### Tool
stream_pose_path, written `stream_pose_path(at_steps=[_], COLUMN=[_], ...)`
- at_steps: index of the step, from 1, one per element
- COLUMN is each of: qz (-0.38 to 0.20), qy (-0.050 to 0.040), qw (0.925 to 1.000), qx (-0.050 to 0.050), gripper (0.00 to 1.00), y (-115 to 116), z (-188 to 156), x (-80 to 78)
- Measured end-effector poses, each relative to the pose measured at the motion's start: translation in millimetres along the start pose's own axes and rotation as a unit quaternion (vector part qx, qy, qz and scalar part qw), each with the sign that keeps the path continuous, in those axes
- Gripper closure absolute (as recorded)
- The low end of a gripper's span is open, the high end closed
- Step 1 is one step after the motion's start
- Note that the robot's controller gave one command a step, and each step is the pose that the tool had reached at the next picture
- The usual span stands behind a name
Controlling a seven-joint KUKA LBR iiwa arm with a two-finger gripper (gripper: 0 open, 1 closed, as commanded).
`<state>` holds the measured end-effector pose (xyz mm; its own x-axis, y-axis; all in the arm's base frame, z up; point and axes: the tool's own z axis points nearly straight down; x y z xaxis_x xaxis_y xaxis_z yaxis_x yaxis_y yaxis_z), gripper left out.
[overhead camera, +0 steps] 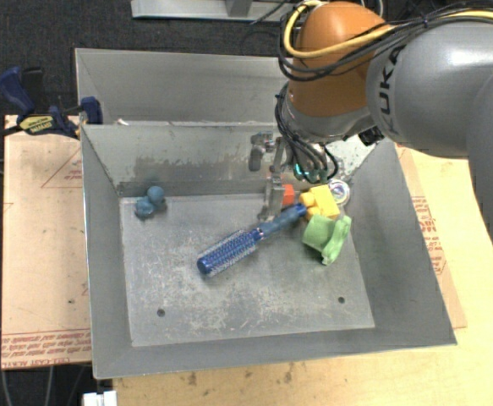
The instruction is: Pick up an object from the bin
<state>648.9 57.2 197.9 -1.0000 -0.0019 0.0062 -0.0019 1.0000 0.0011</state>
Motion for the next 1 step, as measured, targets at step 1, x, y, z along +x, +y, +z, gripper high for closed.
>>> stream_pose_path(at_steps=[1], qz=[-0.072], qy=[0.0011], qw=[0.9974], qx=[0.0], gripper=[0.0], y=[-1.1], z=[120.1], x=[55.9])
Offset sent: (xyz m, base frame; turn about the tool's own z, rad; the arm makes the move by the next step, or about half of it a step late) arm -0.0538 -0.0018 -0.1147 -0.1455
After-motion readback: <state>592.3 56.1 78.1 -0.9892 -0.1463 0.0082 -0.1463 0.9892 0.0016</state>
